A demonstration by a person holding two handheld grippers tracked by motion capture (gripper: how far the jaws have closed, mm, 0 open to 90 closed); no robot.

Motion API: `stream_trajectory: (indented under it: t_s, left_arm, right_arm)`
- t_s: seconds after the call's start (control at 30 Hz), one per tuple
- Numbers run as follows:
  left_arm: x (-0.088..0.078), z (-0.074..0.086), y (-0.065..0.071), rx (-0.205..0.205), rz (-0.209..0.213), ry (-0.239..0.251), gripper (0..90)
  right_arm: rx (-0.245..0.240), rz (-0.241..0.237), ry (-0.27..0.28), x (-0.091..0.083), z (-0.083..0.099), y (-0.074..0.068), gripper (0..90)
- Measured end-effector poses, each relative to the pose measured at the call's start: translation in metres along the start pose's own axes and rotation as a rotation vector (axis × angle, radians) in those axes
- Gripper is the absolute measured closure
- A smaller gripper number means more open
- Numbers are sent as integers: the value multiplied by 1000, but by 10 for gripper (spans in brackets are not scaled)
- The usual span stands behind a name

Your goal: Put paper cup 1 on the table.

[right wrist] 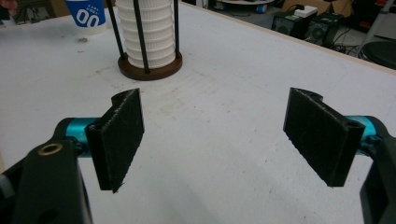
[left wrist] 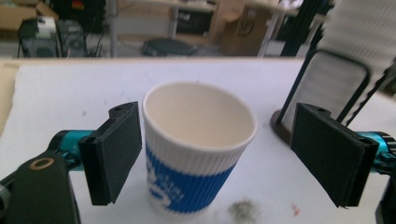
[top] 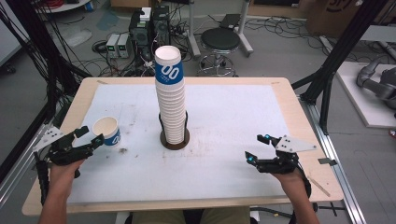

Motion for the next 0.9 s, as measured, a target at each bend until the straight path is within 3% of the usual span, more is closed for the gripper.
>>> stream_trajectory:
  t_s: [0.17, 0.3, 0.53, 0.9]
  left_arm:
    - [0, -9, 19, 15, 105, 76, 164]
    - [1, -12, 34, 31, 148, 88, 156]
    - [8, -14, 57, 71, 175, 80, 149]
    - [15, -12, 70, 89, 198, 68, 150]
  right_arm:
    - [4, 6, -7, 1, 1, 0, 207]
    - [4, 16, -13, 1, 2, 2, 207]
    - [19, 31, -17, 0, 2, 4, 208]
    - [24, 43, -28, 0, 4, 6, 208]
Point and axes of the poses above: each handheld gripper's, and its own axes: x roughly forward along the jaws, z roughly out of its underside, y roughly to its right, the point moved 7 cm from there along x, roughly forward along the jaws, and after that the axes turned 12 degrees about -x, right-handed, at the moved point
